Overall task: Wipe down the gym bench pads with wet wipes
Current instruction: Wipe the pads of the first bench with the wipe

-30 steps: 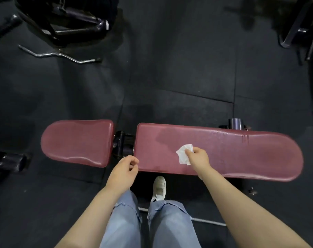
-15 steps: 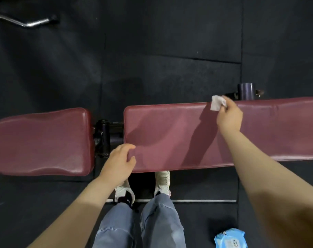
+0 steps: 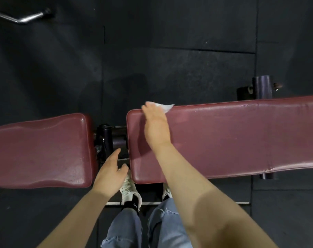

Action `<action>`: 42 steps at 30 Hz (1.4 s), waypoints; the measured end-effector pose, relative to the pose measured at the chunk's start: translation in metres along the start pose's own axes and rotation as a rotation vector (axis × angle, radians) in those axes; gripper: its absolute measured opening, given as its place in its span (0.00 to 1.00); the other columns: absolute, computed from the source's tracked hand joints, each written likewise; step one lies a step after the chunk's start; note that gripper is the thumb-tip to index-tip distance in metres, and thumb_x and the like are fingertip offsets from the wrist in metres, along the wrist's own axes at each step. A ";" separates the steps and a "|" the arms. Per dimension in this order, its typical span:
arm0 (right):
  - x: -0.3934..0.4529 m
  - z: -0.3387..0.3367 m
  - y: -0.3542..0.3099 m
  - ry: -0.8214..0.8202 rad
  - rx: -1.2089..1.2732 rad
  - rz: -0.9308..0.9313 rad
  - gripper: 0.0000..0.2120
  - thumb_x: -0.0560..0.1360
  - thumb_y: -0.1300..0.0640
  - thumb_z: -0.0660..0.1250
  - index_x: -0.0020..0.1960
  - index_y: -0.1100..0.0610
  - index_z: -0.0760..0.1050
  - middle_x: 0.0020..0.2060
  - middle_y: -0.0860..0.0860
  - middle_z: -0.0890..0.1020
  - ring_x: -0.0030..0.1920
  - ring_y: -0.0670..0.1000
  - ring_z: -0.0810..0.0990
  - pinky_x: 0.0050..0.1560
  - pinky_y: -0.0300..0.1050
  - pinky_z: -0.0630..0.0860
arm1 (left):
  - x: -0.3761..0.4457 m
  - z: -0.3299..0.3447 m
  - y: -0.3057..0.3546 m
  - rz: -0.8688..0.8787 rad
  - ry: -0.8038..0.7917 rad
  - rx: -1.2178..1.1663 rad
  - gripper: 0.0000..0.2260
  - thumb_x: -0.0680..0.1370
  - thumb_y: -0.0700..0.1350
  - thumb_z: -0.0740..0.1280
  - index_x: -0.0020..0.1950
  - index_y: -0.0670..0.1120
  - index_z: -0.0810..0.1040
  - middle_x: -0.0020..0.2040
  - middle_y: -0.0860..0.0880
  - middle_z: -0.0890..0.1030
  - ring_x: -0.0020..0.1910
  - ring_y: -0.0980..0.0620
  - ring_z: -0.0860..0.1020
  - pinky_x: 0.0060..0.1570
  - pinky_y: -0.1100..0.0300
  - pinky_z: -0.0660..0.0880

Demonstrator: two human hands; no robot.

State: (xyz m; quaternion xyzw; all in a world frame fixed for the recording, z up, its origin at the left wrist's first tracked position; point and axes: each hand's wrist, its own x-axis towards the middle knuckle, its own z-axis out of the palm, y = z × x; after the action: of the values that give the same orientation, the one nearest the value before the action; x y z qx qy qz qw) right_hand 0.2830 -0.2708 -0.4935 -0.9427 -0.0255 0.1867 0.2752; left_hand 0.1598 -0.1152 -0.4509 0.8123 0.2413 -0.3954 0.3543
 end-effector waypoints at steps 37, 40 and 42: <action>-0.134 -0.099 0.175 0.464 0.021 0.783 0.22 0.79 0.64 0.57 0.70 0.50 0.71 0.62 0.57 0.78 0.58 0.60 0.78 0.55 0.44 0.70 | -0.010 0.043 -0.047 0.119 -0.153 -0.163 0.35 0.78 0.40 0.61 0.75 0.72 0.54 0.74 0.59 0.68 0.70 0.57 0.69 0.66 0.56 0.67; -0.101 -0.037 0.106 0.432 0.035 0.453 0.19 0.79 0.64 0.59 0.67 0.52 0.74 0.59 0.50 0.79 0.55 0.47 0.75 0.56 0.41 0.69 | -0.007 0.043 -0.052 0.121 -0.138 -0.225 0.37 0.77 0.39 0.61 0.69 0.80 0.56 0.72 0.66 0.69 0.68 0.66 0.69 0.64 0.61 0.67; -0.078 0.007 0.048 0.256 0.031 0.170 0.16 0.79 0.60 0.60 0.65 0.52 0.75 0.55 0.44 0.75 0.55 0.43 0.71 0.59 0.43 0.71 | -0.006 0.044 -0.056 0.099 -0.134 -0.261 0.35 0.77 0.39 0.61 0.69 0.78 0.59 0.71 0.65 0.70 0.69 0.65 0.69 0.67 0.60 0.66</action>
State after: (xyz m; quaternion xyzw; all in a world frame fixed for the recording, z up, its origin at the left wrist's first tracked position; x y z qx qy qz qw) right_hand 0.2050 -0.3197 -0.4976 -0.9533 0.0925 0.0878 0.2738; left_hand 0.0977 -0.1143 -0.4865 0.7422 0.2261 -0.3961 0.4911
